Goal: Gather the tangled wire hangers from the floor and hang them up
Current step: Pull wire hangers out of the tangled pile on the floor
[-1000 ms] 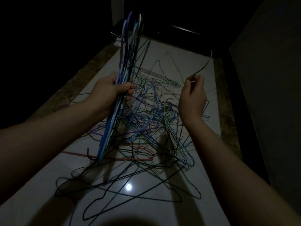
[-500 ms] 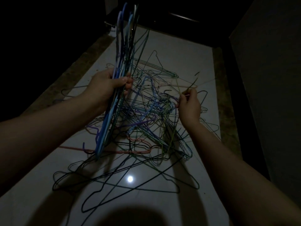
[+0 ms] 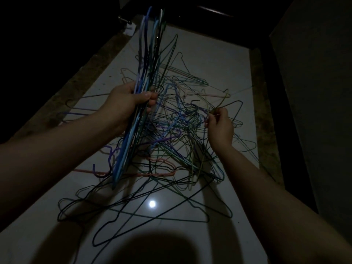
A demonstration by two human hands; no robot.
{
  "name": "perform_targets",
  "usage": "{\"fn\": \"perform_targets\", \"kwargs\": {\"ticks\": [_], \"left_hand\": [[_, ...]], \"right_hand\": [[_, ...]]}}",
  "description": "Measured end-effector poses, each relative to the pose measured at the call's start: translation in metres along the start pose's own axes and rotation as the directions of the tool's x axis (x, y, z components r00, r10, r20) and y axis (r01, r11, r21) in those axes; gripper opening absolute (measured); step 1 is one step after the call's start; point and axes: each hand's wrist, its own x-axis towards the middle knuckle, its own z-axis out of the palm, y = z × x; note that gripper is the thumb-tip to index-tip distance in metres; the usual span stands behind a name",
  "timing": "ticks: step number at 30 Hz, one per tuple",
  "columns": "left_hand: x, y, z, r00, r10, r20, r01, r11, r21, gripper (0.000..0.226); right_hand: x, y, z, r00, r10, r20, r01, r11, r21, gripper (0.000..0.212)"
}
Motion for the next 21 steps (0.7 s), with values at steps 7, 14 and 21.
{"fn": "perform_targets", "kwargs": {"ticks": [7,14,21], "left_hand": [[-0.003,-0.002,0.009,1.000,0.000,0.027,0.001,1.000,-0.025,0.020],[-0.009,-0.001,0.026,0.998,-0.001,0.068,0.005,0.999,-0.050,0.018],[-0.020,-0.002,0.046,0.994,-0.018,0.109,0.018,1.000,0.005,0.017]], "right_hand": [[0.008,-0.011,-0.019,0.998,-0.031,-0.060,0.033,0.999,0.042,0.014],[0.015,-0.034,-0.049,0.958,-0.163,-0.236,0.194,0.974,0.117,0.017],[-0.007,-0.076,-0.046,0.942,-0.307,-0.133,0.329,0.924,0.194,0.006]]}}
